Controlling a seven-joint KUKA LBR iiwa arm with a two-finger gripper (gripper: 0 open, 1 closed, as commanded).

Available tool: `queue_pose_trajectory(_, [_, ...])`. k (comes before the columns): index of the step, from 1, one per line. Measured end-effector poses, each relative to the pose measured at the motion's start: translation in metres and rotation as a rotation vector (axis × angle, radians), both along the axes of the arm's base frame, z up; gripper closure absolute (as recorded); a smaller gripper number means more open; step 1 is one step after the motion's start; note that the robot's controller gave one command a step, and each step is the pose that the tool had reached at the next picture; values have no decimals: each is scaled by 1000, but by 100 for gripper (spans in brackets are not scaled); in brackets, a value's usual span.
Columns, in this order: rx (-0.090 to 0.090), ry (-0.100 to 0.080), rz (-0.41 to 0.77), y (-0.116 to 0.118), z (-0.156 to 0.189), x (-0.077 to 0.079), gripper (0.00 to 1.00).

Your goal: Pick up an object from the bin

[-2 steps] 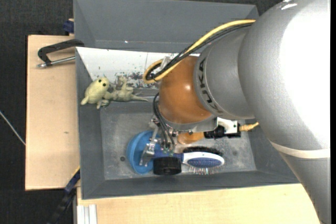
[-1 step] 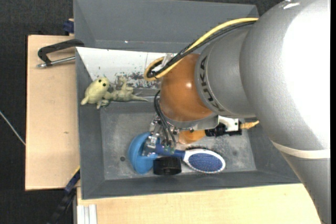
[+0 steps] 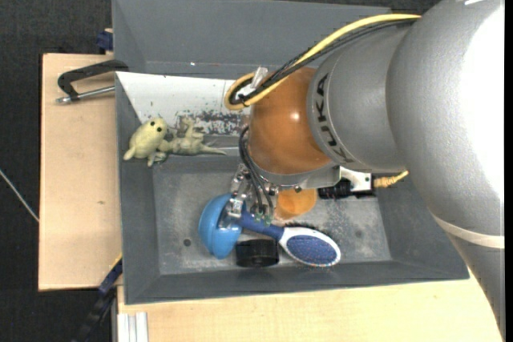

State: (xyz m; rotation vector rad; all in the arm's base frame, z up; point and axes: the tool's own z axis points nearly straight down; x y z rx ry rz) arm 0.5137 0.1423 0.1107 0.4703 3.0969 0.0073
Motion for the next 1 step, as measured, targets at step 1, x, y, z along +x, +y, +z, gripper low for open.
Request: queue_pose_trajectory(1, [0,0,2,1,42,2,100])
